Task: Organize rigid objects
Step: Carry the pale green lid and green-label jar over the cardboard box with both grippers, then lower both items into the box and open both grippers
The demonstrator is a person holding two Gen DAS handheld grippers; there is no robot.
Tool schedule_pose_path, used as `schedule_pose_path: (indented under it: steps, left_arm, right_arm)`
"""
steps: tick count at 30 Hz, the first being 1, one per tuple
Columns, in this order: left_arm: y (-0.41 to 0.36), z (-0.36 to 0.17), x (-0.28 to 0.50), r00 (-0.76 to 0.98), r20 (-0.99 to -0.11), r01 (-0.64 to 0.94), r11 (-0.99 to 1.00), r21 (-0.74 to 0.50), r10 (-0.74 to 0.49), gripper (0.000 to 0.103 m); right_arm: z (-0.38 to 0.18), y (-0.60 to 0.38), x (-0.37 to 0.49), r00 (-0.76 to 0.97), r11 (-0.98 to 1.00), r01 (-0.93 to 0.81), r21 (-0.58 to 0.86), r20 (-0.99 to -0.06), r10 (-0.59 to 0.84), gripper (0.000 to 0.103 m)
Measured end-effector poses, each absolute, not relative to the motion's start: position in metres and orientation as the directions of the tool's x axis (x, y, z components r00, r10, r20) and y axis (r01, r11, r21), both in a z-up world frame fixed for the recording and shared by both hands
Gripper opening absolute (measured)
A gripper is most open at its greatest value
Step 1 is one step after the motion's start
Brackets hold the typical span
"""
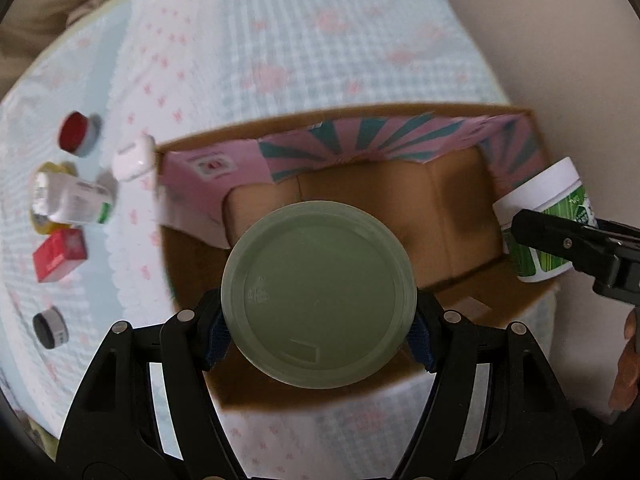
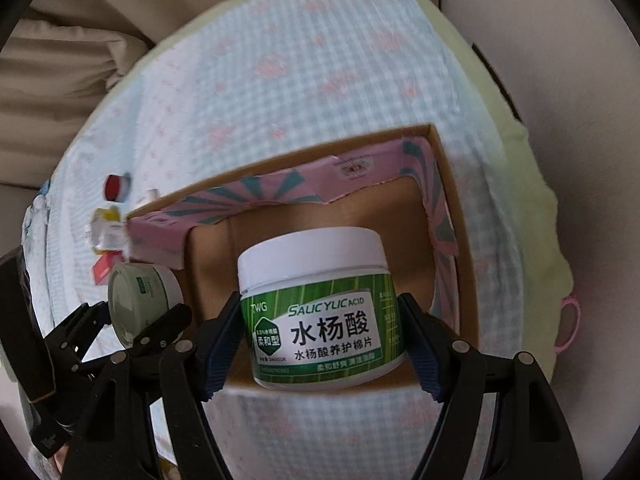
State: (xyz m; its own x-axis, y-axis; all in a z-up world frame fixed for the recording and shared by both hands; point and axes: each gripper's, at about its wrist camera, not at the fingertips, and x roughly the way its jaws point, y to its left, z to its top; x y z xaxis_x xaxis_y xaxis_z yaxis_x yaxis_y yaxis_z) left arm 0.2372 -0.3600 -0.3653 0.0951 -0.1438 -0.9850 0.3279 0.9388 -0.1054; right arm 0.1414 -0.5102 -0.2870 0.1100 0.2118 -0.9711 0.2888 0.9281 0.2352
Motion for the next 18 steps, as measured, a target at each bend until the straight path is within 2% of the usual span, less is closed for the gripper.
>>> schedule_pose_path:
  steps: [6,11,17,18]
  left_arm:
    - [-0.382,-0.413,0.247,0.014,-0.996,0.322,0.943,-0.084,-0.094,0.067]
    - [-0.395,-0.43,0.238,0.022,-1.0,0.397,0.918,-0.002,-0.012,0.067]
    - [-0.405,-0.432,0.236,0.041,-0.999,0.418,0.908,0.031,0.016,0.068]
    - [-0.406,-0.43,0.236,0.048,-0.999,0.423,0.905,0.039,0.02,0.079]
  right_arm:
    - [-0.333,-0.511,0.161,0.062,0.931,0.303,0.205,-0.979,0.196,0.071]
    - [-0.348,-0.507,0.172,0.044,0.943,0.283,0.174,-0.985,0.169,0.07]
    - [-0.355,-0.505,0.177,0.044,0.946,0.267,0.183,-0.983,0.178,0.071]
    - [-0.353,-0.506,0.178,0.055,0.945,0.266,0.189,-0.982,0.181,0.071]
